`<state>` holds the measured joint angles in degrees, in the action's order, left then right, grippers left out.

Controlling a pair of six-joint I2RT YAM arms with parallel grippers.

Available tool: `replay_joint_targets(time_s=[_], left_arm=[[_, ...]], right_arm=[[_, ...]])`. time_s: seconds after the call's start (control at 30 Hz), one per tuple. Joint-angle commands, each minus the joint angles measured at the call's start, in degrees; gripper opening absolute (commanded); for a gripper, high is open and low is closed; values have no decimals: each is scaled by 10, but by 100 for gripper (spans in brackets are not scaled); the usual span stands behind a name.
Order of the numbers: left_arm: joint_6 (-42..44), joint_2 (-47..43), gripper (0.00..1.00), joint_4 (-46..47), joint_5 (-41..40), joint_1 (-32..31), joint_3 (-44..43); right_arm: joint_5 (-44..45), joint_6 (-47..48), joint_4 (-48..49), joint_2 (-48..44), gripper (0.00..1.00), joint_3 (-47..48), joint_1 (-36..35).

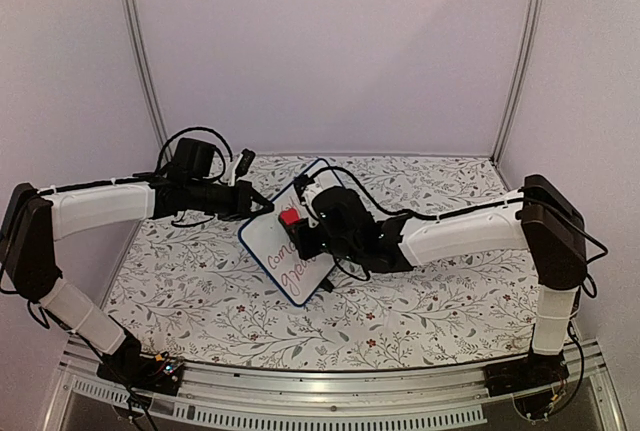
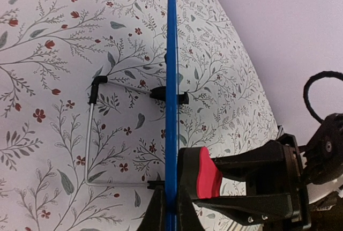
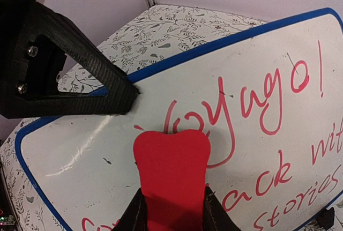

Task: Erase the whiteboard
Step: Erase the whiteboard on the whiteboard stand.

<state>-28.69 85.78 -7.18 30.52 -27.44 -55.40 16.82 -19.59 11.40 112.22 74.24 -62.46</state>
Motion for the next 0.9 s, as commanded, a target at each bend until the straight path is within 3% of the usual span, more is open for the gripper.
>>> replay_joint_targets(time_s=[0.0, 0.37, 0.87], left_arm=[[5, -21, 0, 12, 28, -12, -1], [5, -20, 0, 11, 29, -13, -1], [5, -20, 0, 12, 28, -13, -1]], right_arm=[[8, 12, -16, 29, 23, 34, 7], [-18, 18, -15, 43, 23, 58, 7], [-59, 18, 11, 12, 22, -8, -4]])
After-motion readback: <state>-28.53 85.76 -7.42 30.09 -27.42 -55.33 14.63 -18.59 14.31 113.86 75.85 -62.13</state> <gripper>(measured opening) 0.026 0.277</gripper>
